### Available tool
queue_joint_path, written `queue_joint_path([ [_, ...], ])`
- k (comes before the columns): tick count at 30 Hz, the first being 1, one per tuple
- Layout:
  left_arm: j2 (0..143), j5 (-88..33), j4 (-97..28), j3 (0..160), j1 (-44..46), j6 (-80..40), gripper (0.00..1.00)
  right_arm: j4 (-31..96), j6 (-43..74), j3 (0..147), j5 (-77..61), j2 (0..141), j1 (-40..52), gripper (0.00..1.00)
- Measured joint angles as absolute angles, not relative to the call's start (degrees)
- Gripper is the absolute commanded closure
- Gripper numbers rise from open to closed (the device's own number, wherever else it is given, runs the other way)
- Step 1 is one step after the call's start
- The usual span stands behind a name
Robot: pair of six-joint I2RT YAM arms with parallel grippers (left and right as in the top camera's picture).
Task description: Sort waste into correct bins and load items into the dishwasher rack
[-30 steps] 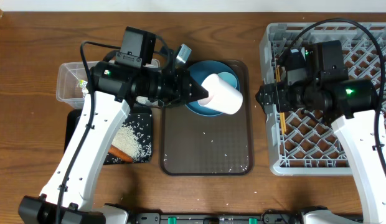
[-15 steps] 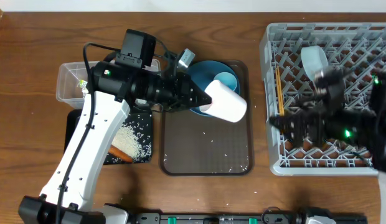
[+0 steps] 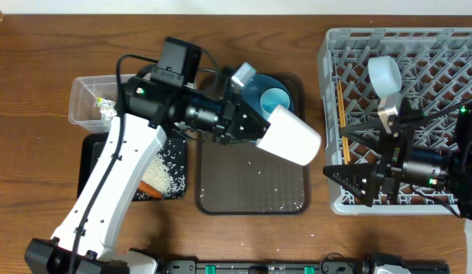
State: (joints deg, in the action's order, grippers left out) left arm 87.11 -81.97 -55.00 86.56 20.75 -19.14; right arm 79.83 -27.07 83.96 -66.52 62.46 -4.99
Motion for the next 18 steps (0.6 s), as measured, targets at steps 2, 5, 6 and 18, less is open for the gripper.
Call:
queue_joint_path([
  [2, 87.11, -82.39, -53.60, 86.56, 21.98, -19.16, 0.94, 79.57, -27.77, 83.96, -68.14, 63.07, -4.73, 0.01],
  [5, 87.11, -82.63, -52.16, 86.56, 22.68, -19.44, 0.94, 79.42, -28.32, 83.96, -69.25, 63.83, -3.75, 0.02],
  [6, 87.11, -82.65, -51.81, 86.56, 22.68, -19.57, 0.94, 79.46, -28.49, 83.96, -69.60, 64.12, -3.22, 0.03],
  [18, 87.11, -82.54, -50.19, 86.56, 22.68, -19.70, 0.94, 77.08, -29.30, 83.96, -71.20, 70.02, 5.37, 0.23],
])
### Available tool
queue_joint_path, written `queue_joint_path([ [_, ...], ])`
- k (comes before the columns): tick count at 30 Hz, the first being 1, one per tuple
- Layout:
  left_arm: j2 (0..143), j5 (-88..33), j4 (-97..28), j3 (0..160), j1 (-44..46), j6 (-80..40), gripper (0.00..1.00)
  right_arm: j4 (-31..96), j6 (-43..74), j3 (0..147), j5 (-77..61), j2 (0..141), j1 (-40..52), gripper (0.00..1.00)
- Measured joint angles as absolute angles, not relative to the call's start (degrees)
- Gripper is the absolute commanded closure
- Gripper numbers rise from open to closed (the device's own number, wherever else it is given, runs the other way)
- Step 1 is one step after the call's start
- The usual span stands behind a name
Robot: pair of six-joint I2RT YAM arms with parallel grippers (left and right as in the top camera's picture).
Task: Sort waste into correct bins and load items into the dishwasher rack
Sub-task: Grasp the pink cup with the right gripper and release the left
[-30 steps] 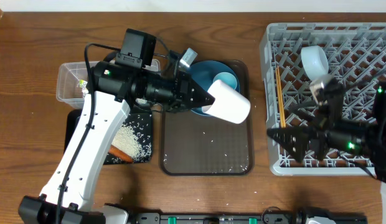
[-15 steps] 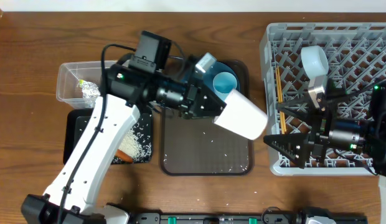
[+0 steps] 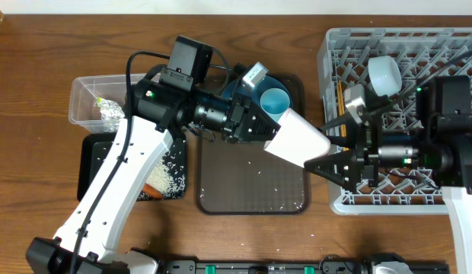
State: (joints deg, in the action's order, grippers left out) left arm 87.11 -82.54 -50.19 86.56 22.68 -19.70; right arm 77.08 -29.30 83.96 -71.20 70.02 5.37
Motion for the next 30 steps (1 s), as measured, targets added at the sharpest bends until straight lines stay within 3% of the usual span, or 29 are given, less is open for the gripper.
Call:
queue_joint_path([
  [8, 87.11, -82.78, -49.84, 86.56, 22.68, -19.68, 0.94, 75.85, -29.30, 83.96, -71.09, 70.26, 8.08, 0.26],
  [16, 87.11, -83.66, -49.08, 86.56, 22.65, -19.66, 0.94, 75.90, -29.26, 83.96, -70.22, 70.35, 8.75, 0.41],
  [30, 87.11, -81.91, -49.82, 86.56, 23.59, -19.68, 0.87, 74.19, -29.08, 83.96, -69.82, 70.37, 8.82, 0.48],
])
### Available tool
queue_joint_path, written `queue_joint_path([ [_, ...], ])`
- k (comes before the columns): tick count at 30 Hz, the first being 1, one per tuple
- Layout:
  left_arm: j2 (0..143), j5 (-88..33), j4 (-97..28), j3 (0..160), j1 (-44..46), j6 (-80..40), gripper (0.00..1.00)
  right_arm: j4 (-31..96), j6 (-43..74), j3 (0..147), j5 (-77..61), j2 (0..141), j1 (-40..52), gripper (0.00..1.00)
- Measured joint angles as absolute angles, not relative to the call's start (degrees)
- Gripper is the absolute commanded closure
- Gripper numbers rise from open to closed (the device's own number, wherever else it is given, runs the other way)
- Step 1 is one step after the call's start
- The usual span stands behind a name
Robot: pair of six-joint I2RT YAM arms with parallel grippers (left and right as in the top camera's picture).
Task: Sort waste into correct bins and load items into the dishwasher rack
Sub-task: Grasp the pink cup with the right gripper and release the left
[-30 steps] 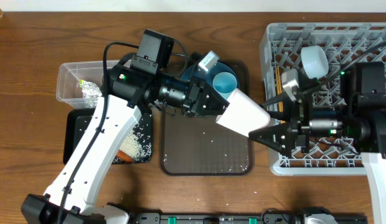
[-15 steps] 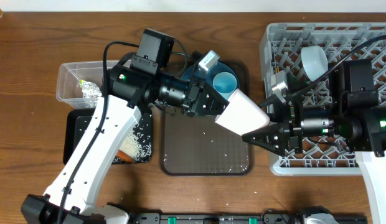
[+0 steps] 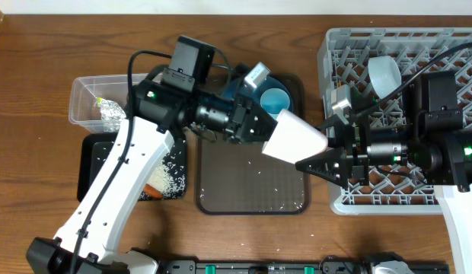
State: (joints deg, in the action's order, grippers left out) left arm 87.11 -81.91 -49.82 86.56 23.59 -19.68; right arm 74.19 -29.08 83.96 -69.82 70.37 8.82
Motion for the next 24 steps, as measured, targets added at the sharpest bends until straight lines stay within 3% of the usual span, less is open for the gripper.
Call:
queue_joint_path([
  [24, 86.02, -72.23, -56.21, 88.01, 25.61, -18.74, 0.86, 70.78, -25.71, 83.46, -67.44, 70.50, 9.56, 0.49],
])
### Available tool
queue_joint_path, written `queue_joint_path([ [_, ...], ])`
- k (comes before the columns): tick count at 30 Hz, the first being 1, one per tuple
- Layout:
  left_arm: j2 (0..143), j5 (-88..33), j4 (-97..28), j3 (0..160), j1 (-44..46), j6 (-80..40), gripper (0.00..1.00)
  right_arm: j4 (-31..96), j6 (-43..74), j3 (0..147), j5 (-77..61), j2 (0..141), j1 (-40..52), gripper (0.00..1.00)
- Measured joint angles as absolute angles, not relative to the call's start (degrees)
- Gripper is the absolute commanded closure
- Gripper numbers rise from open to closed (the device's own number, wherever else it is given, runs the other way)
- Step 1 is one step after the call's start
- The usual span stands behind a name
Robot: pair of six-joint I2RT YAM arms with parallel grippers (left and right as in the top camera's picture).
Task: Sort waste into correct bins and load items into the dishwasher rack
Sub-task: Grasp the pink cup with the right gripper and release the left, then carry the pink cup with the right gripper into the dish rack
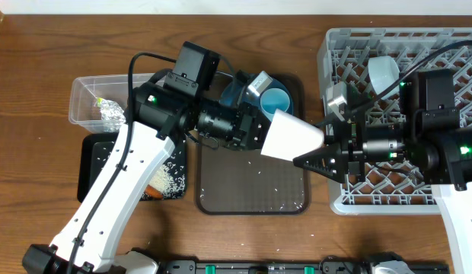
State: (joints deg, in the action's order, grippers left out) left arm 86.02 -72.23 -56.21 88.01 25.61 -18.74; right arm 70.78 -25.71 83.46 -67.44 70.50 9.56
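A white cup (293, 138) is held on its side above the brown tray (251, 190), its wide end toward the right. My left gripper (266, 135) is shut on the cup's narrow left end. From the rack side my right gripper (310, 152) reaches in, open, with its dark fingers (308, 159) astride the cup's right end; whether they touch it does not show. The grey dishwasher rack (350, 199) stands at the right and holds a white bowl (384, 73). A light blue cup (275, 99) sits on a dark blue plate (285, 81) at the tray's far end.
A clear bin (82, 85) with crumpled foil (110, 114) stands at the left. In front of it is a black bin (90, 164) with white rice and an orange scrap. Grains of rice lie scattered on the tray. Thin sticks (341, 106) lie in the rack's left side.
The left gripper with the white cup has shifted slightly left and toward the front. The right gripper has edged left, further along the cup's right end.
At first the left gripper held the white cup over the tray while the right gripper hung open over the rack's front left. The right gripper then stood at the cup's right end. It closed in more at each moment and now straddles that end.
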Motion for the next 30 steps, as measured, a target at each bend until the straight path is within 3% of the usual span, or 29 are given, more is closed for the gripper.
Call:
queue_joint_path([
  [3, 85.93, -70.43, -56.25, 88.12, 25.74, -18.72, 0.83, 70.41, -25.63, 83.46, -66.92, 70.70, 9.56, 0.49],
  [7, 85.86, -65.98, -56.82, 88.16, 26.11, -18.50, 0.69, 69.76, -25.50, 83.29, -66.22, 71.00, 9.58, 0.49],
  [18, 85.69, -56.66, -57.34, 88.16, 25.80, -18.11, 0.59, 68.40, -24.47, 83.29, -63.33, 71.13, 9.54, 0.49],
  [23, 85.89, -50.92, -57.65, 87.96, 22.41, -18.02, 0.46, 68.05, -24.27, 83.31, -65.76, 71.05, 9.56, 0.51],
  [30, 86.48, -44.31, -58.08, 87.50, 18.26, -18.15, 0.43, 68.03, -21.63, 83.53, -64.62, 70.57, 9.74, 0.52],
])
